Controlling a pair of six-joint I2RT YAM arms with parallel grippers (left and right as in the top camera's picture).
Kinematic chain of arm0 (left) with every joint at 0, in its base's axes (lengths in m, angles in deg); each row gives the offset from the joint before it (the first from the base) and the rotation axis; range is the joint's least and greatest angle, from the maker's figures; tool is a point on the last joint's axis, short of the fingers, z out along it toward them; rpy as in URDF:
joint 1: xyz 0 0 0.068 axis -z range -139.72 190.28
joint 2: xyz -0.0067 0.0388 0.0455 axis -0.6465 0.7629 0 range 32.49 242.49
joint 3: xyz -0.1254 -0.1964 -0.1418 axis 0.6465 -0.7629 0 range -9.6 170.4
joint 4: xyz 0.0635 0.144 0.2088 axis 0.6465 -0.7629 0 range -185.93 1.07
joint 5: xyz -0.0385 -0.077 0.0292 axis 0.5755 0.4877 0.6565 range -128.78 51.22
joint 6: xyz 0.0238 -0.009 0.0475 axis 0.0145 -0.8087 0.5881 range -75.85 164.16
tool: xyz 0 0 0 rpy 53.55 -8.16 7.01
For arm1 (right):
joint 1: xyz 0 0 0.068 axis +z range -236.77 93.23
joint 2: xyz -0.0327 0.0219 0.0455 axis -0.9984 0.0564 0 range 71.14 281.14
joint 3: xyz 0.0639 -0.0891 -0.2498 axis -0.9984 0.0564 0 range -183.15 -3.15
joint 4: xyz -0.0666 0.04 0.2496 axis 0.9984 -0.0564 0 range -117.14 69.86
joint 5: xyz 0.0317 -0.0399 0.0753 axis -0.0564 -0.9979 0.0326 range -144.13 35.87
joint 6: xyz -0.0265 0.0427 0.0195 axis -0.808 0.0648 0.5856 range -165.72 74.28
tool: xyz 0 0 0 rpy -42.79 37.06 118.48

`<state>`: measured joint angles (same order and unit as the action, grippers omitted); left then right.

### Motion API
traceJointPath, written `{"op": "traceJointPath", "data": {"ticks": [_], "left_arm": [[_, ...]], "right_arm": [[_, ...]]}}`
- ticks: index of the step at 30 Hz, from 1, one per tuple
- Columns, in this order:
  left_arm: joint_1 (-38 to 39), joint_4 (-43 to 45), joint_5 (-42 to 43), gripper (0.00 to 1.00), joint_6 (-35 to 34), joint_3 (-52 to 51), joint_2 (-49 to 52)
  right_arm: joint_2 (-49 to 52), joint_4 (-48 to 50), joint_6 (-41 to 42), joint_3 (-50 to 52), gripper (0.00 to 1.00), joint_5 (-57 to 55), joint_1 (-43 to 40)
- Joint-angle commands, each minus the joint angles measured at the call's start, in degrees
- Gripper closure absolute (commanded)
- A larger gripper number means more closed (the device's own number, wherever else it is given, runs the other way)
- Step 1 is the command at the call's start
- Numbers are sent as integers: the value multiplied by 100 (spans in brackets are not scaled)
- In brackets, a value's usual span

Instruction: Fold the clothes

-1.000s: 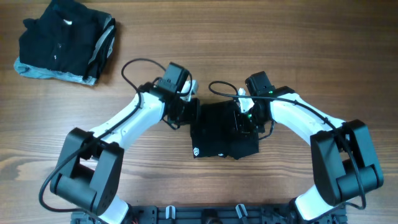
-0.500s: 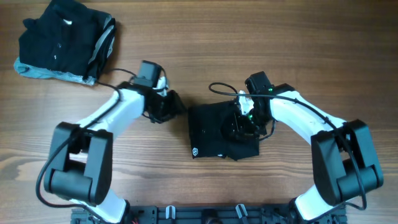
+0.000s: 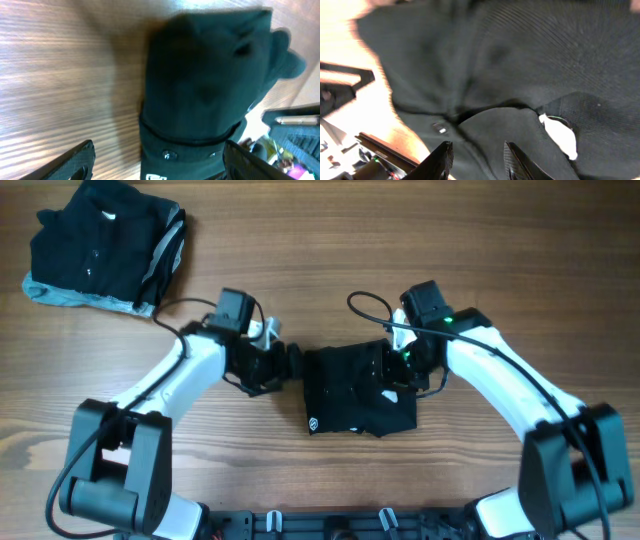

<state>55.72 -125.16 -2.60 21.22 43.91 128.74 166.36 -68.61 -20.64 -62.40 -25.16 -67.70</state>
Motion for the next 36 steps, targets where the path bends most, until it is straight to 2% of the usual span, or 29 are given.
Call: {"op": "traceJointPath", "data": {"ticks": [1,5,8,13,14,15,17,19,21,23,27,29,32,36], "left_arm": [[275,564,431,19,-315,-448,-50],[544,1165,389,19,-848,-656,-33],[809,1290,-22,15,-1547,-680,199],[1119,2166,179,15,-2173,-680,846],[1150,2356,334,19,-2234,-680,997],[1174,2448,439,27,-2256,-680,1110],[1178,2465,455,54,-2256,-680,1178],[1178,2470,455,77,-2256,-680,1176],[1176,2468,455,88,-2253,-680,1176],[1176,2450,474,94,-2249,-680,1158],[914,1926,472,96,-1510,-616,789],[485,1128,466,96,-647,-400,389],[-15,195,337,96,262,11,-11],[-732,-839,-52,96,1405,914,-339]], "right_arm": [[542,46,863,87,61,516,39],[905,243,1067,87,61,522,35],[960,264,1067,87,61,520,35],[960,367,1023,87,61,520,35],[960,367,1014,87,61,520,35],[960,369,994,87,61,522,35],[960,361,953,87,61,522,35],[960,321,944,87,61,522,35],[960,317,944,87,61,522,37],[960,317,957,85,61,527,35],[730,-22,723,15,61,560,35],[184,-262,317,-208,60,562,35],[-614,-518,-33,-601,57,560,35],[-1622,-358,-92,-887,53,560,35]]}}
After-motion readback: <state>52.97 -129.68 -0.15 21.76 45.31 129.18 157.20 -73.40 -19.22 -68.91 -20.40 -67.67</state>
